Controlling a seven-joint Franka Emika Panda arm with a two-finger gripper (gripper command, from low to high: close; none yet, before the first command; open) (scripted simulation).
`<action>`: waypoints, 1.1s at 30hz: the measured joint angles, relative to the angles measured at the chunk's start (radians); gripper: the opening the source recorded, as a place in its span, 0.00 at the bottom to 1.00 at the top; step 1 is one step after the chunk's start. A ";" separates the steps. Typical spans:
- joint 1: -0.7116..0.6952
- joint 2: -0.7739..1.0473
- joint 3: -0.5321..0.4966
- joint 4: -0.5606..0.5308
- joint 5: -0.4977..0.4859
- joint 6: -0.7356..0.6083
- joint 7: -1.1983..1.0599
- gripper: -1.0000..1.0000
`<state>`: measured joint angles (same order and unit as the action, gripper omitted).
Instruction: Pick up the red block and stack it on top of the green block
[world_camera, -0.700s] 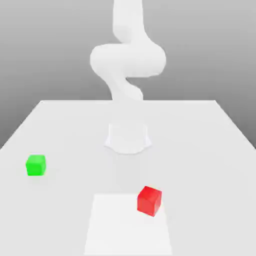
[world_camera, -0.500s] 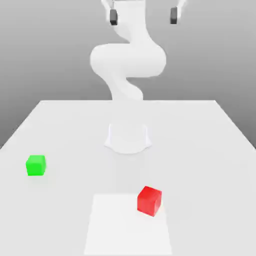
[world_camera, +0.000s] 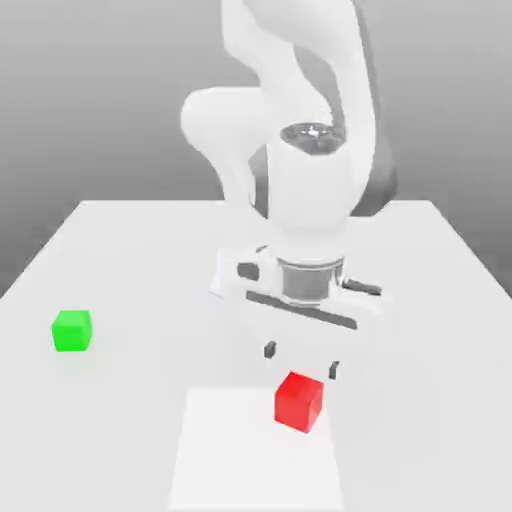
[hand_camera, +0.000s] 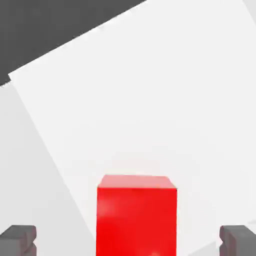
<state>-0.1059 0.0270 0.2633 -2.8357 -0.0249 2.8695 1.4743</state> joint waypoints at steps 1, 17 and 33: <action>0.003 0.027 -0.011 0.003 -0.025 0.022 0.020 0.50; 0.072 0.125 -0.101 0.017 -0.113 0.105 0.086 0.00; -0.256 -0.141 -0.302 -0.025 -0.035 -0.123 -0.046 0.00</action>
<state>-0.3622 -0.1143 -0.0390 -2.8604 -0.0595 2.7466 1.4287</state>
